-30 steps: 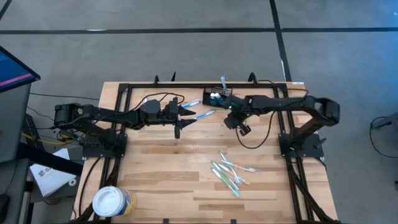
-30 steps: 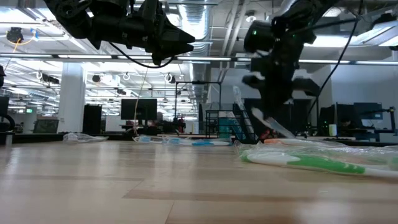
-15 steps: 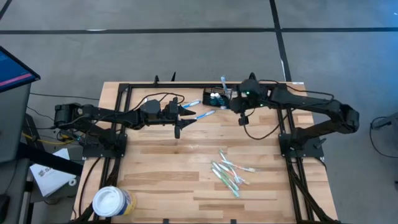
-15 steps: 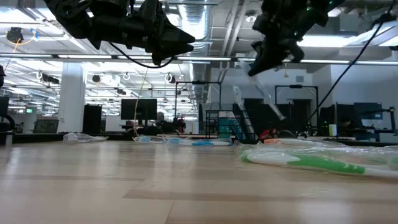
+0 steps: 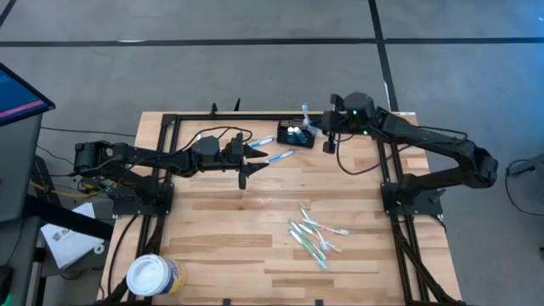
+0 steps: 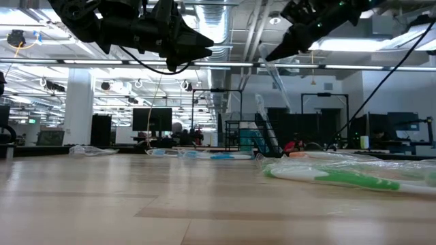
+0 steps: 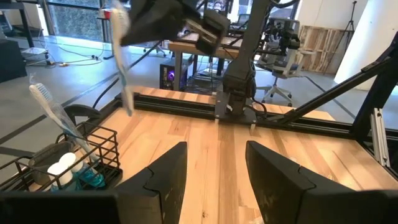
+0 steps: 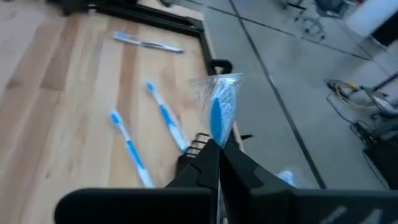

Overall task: Pick & Place toothbrushing station
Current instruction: Put the blue toothbrush into the mesh organizer

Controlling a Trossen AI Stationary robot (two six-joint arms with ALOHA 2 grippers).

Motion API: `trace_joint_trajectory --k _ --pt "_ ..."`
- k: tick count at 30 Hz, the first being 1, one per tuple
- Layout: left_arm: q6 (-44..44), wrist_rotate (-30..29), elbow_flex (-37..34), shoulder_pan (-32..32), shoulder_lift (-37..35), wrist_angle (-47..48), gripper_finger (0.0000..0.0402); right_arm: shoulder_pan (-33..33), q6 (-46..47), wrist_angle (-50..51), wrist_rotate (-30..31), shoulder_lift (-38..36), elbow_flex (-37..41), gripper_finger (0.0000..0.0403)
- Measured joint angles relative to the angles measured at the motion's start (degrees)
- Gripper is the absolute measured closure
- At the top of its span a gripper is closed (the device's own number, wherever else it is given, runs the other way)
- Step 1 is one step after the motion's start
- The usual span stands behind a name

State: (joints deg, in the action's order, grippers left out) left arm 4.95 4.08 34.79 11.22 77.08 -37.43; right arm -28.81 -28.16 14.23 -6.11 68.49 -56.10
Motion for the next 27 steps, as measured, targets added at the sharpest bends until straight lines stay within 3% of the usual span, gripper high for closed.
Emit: trace_joint_trajectory --k 11,27 --pt "0.00 0.00 0.00 0.02 0.01 0.04 0.0245 -3.40 2.76 -5.46 -0.15 0.02 0.00 0.0403" --pt "0.00 0.00 0.00 0.01 0.02 0.13 0.0245 -8.42 6.12 -9.07 -5.91 0.04 0.02 0.0403"
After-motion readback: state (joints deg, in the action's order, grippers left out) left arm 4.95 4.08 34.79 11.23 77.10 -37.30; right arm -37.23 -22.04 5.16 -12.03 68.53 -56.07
